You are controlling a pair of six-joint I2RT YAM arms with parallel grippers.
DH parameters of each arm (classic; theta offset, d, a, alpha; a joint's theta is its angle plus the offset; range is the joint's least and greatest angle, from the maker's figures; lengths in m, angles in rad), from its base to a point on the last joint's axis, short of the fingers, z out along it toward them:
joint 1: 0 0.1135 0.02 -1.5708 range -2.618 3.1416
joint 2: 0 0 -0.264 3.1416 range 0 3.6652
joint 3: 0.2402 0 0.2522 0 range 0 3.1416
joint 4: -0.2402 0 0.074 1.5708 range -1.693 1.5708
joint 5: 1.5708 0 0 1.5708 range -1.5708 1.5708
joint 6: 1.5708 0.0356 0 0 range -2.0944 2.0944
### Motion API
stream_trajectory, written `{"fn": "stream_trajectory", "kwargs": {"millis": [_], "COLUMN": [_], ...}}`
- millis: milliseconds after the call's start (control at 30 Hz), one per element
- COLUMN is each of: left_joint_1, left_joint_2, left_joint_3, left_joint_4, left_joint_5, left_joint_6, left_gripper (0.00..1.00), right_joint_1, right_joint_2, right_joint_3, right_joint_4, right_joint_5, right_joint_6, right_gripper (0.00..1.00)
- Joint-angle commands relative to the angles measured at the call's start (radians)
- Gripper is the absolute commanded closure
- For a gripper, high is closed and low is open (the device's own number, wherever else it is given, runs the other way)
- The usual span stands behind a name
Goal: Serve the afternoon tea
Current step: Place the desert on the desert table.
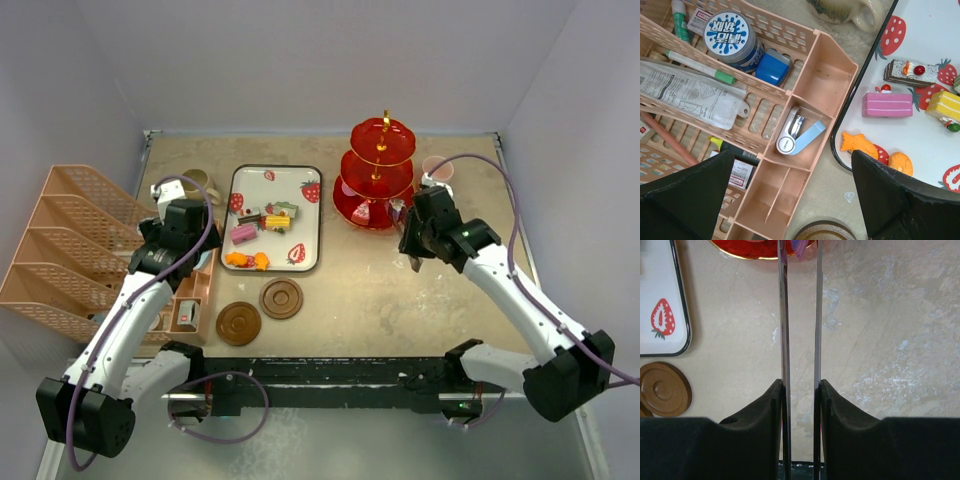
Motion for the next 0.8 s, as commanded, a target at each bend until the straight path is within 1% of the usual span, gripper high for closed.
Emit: {"fn": "stream_trajectory", "kwargs": {"millis": [0,200,367,600,767], "left_joint_1": [-0.007,-0.007,-0.007,-0.007,-0.007], "left_joint_2": [-0.014,-0.017,-0.017,-0.012,-0.023], "left_joint_3": [-0.003,-0.001,-0.003,-0.002,0.002], "left_joint_4": [0.034,0.032,0.031,0.031,0.024], "left_joint_5": [-0.013,-0.018,-0.017,-0.017,-0.041], "left_joint_6": [0.007,0.005,0.005,0.006,0.001], "left_gripper": [0.02,0.02,0.02,0.02,0.02], "right_joint_1": [-0.017,-0.053,-0.065,-0.066,-0.066], "right_joint_2": [0.045,0.121,0.188,0.219,0.226], "right_joint_3": [0.002,0.012,0.037,0.062,0.065], "right_joint_4": [0.121,0.194,0.211,0.182,0.169], "right_joint_5": [0.0,-0.021,-0.032,-0.035,-0.006], "right_joint_6": [-0.037,-0.076,-0.103,-0.132,-0.148], "right_gripper": [0.66,0.66,0.66,0.64,0.63]}}
